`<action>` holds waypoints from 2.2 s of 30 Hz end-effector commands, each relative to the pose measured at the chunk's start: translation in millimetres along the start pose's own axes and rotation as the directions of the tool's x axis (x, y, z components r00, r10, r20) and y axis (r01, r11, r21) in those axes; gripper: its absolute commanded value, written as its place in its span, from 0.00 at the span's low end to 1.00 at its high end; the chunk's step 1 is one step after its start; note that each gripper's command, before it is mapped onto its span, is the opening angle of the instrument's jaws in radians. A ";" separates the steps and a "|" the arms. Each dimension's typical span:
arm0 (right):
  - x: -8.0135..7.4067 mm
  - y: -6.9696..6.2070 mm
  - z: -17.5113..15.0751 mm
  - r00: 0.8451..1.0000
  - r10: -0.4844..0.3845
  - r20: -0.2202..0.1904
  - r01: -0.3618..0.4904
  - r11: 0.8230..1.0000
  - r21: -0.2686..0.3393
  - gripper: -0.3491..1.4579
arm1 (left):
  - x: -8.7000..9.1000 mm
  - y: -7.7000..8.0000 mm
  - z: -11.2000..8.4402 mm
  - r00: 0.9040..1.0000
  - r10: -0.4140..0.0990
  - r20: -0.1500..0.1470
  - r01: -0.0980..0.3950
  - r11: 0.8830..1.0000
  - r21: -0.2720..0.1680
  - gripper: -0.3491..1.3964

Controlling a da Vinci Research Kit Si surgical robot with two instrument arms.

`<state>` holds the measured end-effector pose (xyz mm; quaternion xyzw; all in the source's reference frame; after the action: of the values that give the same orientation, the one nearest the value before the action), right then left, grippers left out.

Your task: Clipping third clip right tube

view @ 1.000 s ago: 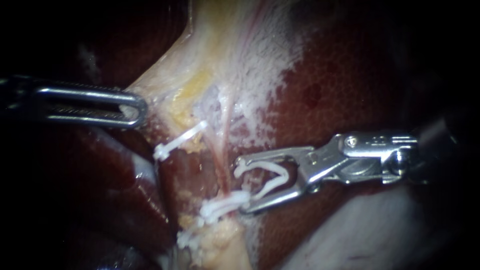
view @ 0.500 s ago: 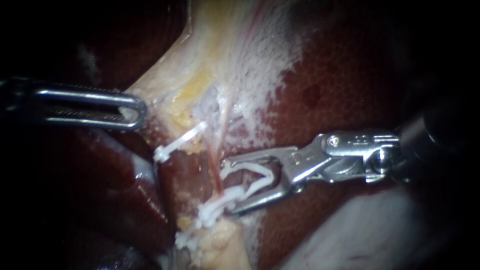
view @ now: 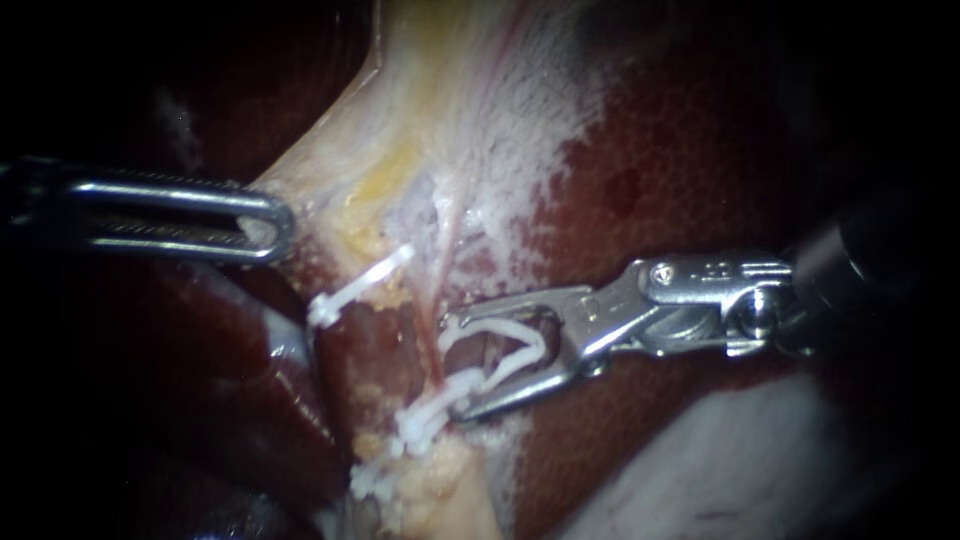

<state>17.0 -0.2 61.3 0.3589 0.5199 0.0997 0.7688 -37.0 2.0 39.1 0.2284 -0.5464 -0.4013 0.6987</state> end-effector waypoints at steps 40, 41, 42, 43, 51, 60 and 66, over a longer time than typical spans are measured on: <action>1.9 0.2 3.0 1.000 -0.018 0.013 0.018 0.998 0.054 0.48 | 0.2 0.0 0.3 1.000 0.001 0.000 -0.001 1.000 -0.001 0.00; 1.9 0.2 3.0 1.000 -0.018 0.012 0.017 0.998 0.054 0.48 | 0.2 -0.1 0.3 1.000 0.001 0.000 -0.001 1.000 -0.002 0.00; 1.9 0.2 3.0 1.000 -0.018 0.012 0.017 0.998 0.054 0.47 | 0.2 -0.1 0.3 1.000 0.001 0.000 -0.001 1.000 -0.002 0.00; 1.9 0.2 2.9 1.000 -0.018 0.012 0.017 0.998 0.054 0.47 | 0.2 -0.1 0.3 1.000 0.001 0.000 -0.001 1.000 -0.002 0.00; 2.4 1.0 1.7 1.000 0.021 0.009 -0.021 0.999 0.046 0.12 | 0.2 -0.1 0.3 1.000 0.001 0.001 -0.001 1.000 -0.002 0.00; 2.1 1.1 1.1 0.999 0.048 0.018 -0.049 0.996 0.069 0.00 | 0.2 -0.1 0.3 1.000 0.001 0.001 -0.001 1.000 -0.002 0.00; 1.9 1.1 1.3 0.998 0.058 0.024 -0.059 0.995 0.081 0.00 | 0.3 -0.1 0.4 1.000 0.002 0.001 -0.002 1.000 -0.002 0.00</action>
<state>19.2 1.0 60.9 0.4058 0.5046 0.0975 0.7558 -37.3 1.8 39.3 0.2270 -0.5464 -0.4016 0.6991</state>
